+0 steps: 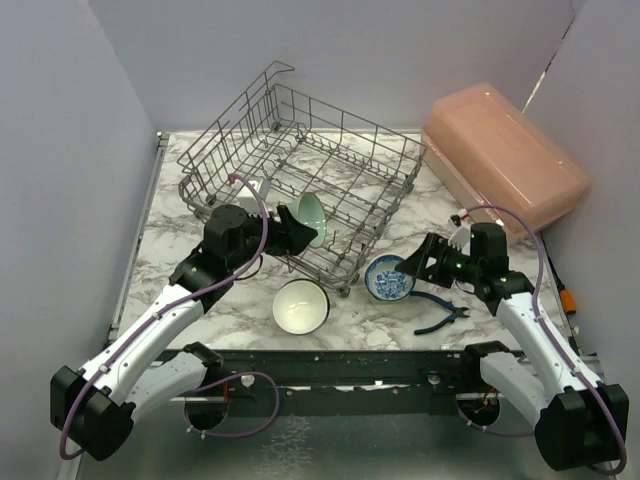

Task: Load the bowls into the dish rack
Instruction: Adjust the dish rack at the center of the board.

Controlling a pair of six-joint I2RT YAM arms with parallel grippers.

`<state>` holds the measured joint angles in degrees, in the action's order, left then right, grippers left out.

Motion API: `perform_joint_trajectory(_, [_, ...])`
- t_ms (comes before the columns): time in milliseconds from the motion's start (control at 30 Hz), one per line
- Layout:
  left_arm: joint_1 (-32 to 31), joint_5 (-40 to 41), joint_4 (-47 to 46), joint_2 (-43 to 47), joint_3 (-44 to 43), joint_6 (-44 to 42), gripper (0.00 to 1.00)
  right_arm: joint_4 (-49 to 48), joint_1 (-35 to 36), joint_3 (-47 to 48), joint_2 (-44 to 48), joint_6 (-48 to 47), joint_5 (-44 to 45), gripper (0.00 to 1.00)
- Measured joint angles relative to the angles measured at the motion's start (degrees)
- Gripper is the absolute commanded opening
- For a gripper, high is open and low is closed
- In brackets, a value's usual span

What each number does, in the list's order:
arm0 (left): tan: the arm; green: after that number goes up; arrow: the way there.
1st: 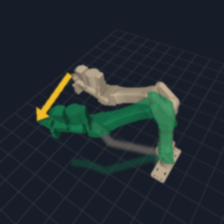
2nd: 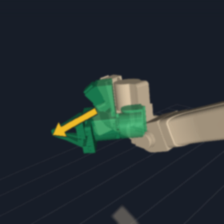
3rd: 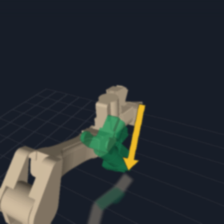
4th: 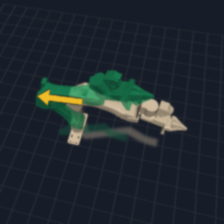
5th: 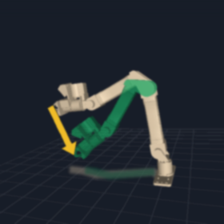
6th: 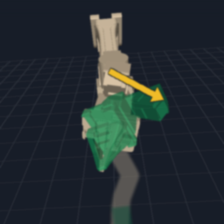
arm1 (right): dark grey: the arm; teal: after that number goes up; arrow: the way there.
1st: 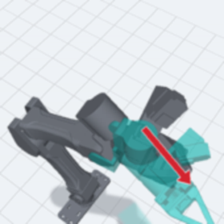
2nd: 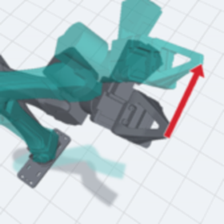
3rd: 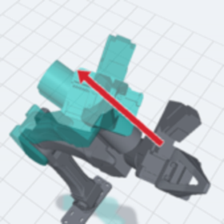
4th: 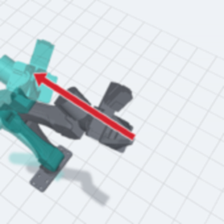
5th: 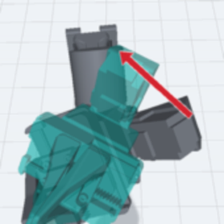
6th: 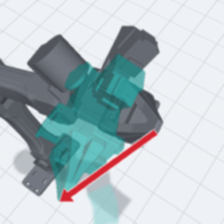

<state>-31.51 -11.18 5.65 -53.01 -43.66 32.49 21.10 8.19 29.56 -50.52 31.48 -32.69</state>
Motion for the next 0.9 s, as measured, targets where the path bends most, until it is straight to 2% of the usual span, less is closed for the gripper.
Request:
perform_joint_trajectory(100, [0.0, -0.4, 0.0, -0.1, 0.0, 0.4, 0.0, 0.1, 0.0, 2.2, 0.5, -1.1, 0.1, 0.92])
perform_joint_trajectory(333, [0.0, -0.5, -1.4, 0.2, 0.9, 1.5, 0.0, 0.5, 0.0, 7.8, -0.1, -5.2, 0.3, 0.93])
perform_joint_trajectory(700, [0.0, -0.6, -2.6, 1.4, 2.2, 3.1, 0.0, -0.8, 1.0, 15.3, -11.5, -6.3, 0.0, 0.93])
perform_joint_trajectory(900, [0.0, -0.5, -3.0, 2.5, 3.1, 3.3, 0.0, -3.2, 5.9, 19.2, -16.4, -5.6, 1.1, 0.93])
